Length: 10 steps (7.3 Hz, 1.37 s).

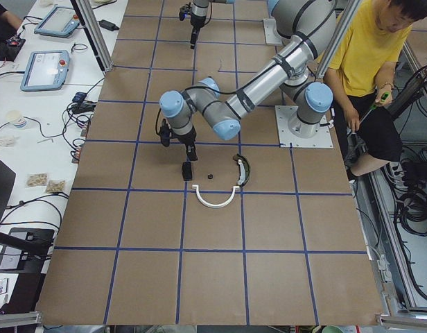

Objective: Place bearing gear from tray to pile

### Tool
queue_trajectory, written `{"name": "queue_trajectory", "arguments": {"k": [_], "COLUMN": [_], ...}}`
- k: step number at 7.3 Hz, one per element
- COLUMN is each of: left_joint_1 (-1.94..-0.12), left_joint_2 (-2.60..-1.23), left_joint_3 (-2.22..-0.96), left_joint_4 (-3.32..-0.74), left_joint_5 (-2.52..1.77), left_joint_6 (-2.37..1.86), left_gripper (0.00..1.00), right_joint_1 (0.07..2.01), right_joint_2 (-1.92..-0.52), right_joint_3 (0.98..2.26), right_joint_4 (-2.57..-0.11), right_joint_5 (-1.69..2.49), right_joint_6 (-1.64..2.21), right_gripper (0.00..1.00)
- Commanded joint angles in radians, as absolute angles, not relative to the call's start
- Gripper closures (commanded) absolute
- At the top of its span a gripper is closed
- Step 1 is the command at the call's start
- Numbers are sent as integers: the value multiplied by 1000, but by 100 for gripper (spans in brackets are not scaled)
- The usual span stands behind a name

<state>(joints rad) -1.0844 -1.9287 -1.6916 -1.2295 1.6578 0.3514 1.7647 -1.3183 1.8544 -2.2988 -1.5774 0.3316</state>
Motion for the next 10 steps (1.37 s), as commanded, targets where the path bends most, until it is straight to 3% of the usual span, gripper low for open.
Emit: {"name": "queue_trajectory", "arguments": {"k": [1, 3, 4, 10], "left_joint_1": [-1311, -1466, -1541, -1850], "left_joint_2": [-1916, -1919, -1925, -1994], "left_joint_3": [-1658, -1658, -1661, -1718], "left_joint_4": [-1217, -1178, -1177, -1167], "left_joint_5": [1646, 1602, 1598, 1491], "left_joint_6": [180, 13, -42, -302], "left_gripper": [0, 0, 0, 0], "right_joint_1": [1655, 1655, 1655, 1577], "right_joint_2": [-1463, -1462, -1460, -1528], "right_joint_3": [1751, 1499, 1443, 1517], "right_joint_4": [-1974, -1734, -1592, -1574], "right_joint_5": [-1582, -1571, -1581, -1548], "right_joint_6": [146, 124, 117, -34], "right_gripper": [0, 0, 0, 0]}}
